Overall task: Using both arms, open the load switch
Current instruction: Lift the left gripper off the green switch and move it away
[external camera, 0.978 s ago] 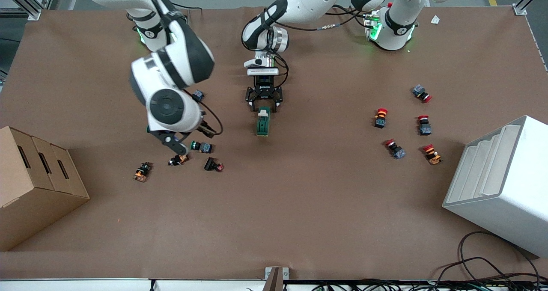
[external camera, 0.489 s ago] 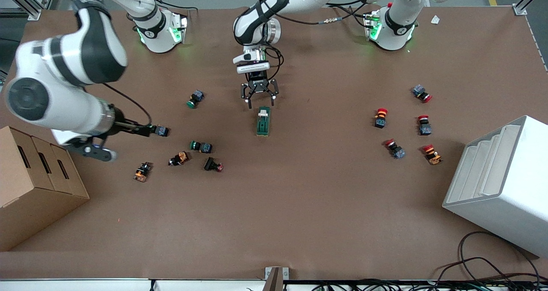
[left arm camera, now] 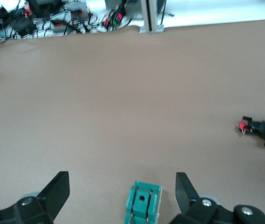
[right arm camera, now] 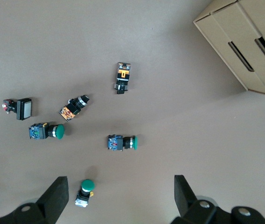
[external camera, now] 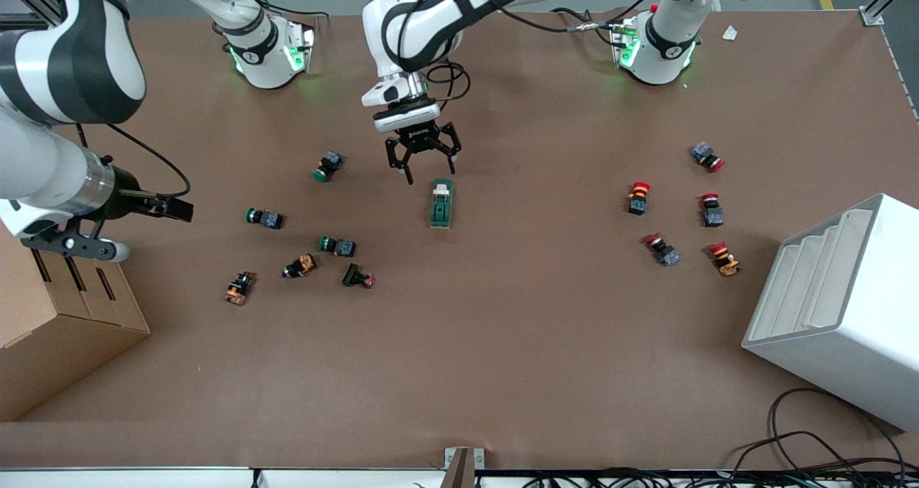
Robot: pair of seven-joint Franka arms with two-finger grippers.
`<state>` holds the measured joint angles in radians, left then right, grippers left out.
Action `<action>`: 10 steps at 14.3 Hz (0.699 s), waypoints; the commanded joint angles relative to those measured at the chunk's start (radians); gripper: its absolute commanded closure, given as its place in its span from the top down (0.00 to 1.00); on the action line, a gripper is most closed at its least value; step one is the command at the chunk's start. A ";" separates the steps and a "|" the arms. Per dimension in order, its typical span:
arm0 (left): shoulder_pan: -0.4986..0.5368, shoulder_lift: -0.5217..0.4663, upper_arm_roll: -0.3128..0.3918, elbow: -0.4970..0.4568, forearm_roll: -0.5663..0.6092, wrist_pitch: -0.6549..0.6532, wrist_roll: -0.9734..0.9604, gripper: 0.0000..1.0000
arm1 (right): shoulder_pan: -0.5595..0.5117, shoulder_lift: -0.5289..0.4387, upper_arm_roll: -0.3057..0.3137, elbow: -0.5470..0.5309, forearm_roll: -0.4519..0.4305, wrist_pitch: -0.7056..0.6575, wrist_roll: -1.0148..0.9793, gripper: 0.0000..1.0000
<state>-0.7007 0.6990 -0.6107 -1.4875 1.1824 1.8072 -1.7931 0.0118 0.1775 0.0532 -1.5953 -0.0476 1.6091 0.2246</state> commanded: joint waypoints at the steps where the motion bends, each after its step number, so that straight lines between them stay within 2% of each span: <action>1: 0.071 -0.076 -0.010 0.044 -0.172 0.003 0.191 1.00 | -0.048 -0.044 0.020 -0.018 -0.020 0.000 -0.074 1.00; 4: 0.177 -0.148 -0.011 0.105 -0.358 0.003 0.387 1.00 | -0.088 -0.050 0.022 -0.015 -0.020 0.003 -0.137 1.00; 10: 0.470 -0.274 -0.017 0.144 -0.686 -0.003 0.786 1.00 | -0.073 -0.044 0.016 0.002 -0.023 0.003 -0.139 1.00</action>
<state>-0.3230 0.4715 -0.6127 -1.3363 0.5895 1.8077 -1.1244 -0.0598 0.1477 0.0594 -1.5883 -0.0501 1.6125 0.0932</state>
